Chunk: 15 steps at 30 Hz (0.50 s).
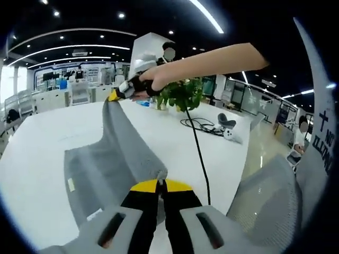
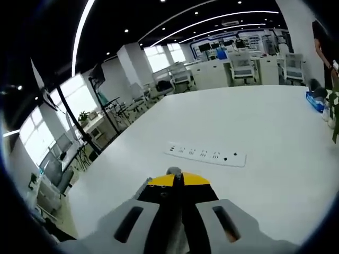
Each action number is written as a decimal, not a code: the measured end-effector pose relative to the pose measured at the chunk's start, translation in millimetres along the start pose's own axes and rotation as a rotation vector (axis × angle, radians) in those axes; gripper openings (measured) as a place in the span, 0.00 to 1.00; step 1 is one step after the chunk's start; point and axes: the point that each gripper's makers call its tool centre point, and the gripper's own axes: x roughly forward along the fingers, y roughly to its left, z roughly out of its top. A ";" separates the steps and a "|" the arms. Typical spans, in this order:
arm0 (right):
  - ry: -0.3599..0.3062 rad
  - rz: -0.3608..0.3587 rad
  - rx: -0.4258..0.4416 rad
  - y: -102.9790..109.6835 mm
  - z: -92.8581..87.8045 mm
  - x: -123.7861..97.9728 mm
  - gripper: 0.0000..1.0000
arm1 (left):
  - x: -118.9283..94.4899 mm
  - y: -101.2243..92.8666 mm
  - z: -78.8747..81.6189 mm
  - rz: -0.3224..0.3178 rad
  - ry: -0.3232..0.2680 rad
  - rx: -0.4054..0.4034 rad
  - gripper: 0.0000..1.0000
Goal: Fold the towel on the table until its edges align and the towel forms a compact rectangular stack.
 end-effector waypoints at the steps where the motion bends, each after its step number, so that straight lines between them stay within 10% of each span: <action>1: -0.001 0.001 0.010 1.6 0.7 0.3 0.00 | -1.0 0.7 0.1 0.004 -0.003 -0.004 0.03; 15: 0.021 0.016 0.037 32.4 0.9 26.7 0.00 | -27.0 25.0 -7.9 0.082 -0.041 -0.102 0.03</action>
